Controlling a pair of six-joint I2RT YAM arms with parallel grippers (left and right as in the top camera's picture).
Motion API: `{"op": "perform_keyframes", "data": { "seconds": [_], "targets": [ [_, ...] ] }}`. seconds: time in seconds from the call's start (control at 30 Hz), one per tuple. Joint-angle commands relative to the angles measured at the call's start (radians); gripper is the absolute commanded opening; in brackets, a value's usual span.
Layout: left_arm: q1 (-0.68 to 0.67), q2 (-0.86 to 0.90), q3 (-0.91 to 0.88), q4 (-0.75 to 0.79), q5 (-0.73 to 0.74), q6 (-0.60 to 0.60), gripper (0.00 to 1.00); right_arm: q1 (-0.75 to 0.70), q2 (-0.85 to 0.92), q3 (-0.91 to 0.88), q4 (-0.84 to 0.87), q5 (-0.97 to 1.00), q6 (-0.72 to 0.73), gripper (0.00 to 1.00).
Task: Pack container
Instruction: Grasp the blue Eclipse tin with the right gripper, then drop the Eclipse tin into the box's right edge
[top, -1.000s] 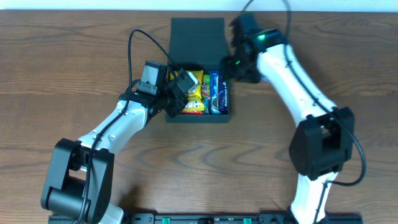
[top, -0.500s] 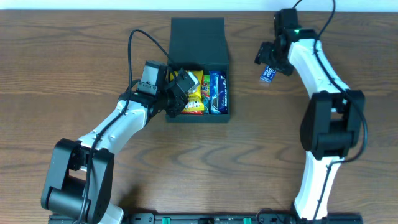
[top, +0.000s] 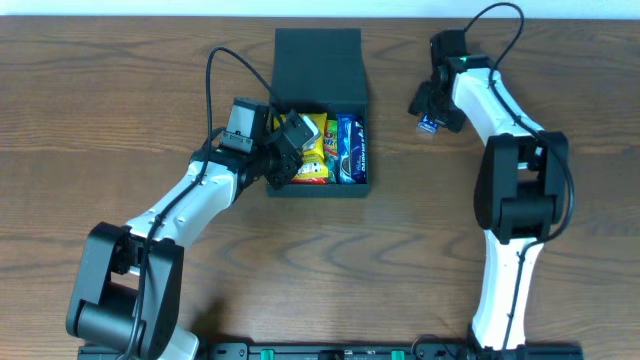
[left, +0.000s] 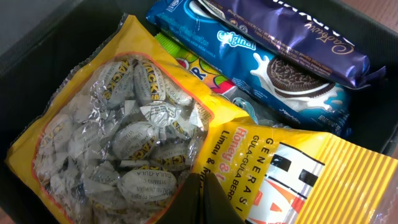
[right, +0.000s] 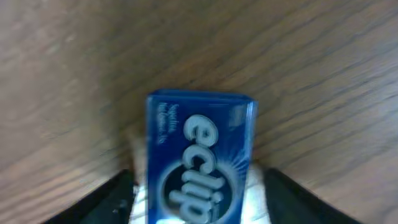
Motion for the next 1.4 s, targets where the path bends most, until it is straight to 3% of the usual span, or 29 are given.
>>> {"op": "perform_keyframes", "data": {
  "seconds": [0.0, 0.33, 0.53, 0.63, 0.77, 0.9, 1.2, 1.33, 1.37],
  "targets": [
    [0.0, 0.021, 0.012, -0.004, -0.021, 0.01, 0.06, -0.005, 0.018, 0.008, 0.011, 0.011, -0.009, 0.56],
    [0.001, -0.002, 0.014, 0.088, -0.021, -0.047, 0.06, -0.005, 0.011, 0.09, -0.042, -0.042, -0.113, 0.25],
    [0.002, -0.095, 0.016, 0.166, -0.023, -0.084, 0.06, 0.013, -0.004, 0.34, -0.253, -0.055, -0.214, 0.18],
    [0.002, -0.19, 0.016, 0.164, -0.091, -0.092, 0.06, 0.051, -0.032, 0.448, -0.377, -0.171, -0.299, 0.17],
    [0.002, -0.3, 0.016, 0.165, -0.253, -0.103, 0.06, 0.138, -0.053, 0.46, -0.491, -0.305, -0.312, 0.16],
    [0.002, -0.344, 0.016, 0.16, -0.313, -0.104, 0.06, 0.229, -0.053, 0.455, -0.549, -0.349, -0.33, 0.15],
    [0.003, -0.349, 0.016, 0.153, -0.313, -0.134, 0.06, 0.391, -0.053, 0.409, -0.57, -0.292, -0.293, 0.24],
    [0.006, -0.349, 0.016, 0.143, -0.313, -0.143, 0.06, 0.403, -0.053, 0.37, -0.566, -0.256, -0.252, 0.49],
    [0.009, -0.349, 0.016, 0.143, -0.313, -0.158, 0.06, 0.403, -0.052, 0.367, -0.566, -0.254, -0.25, 0.61]
  ]
}}
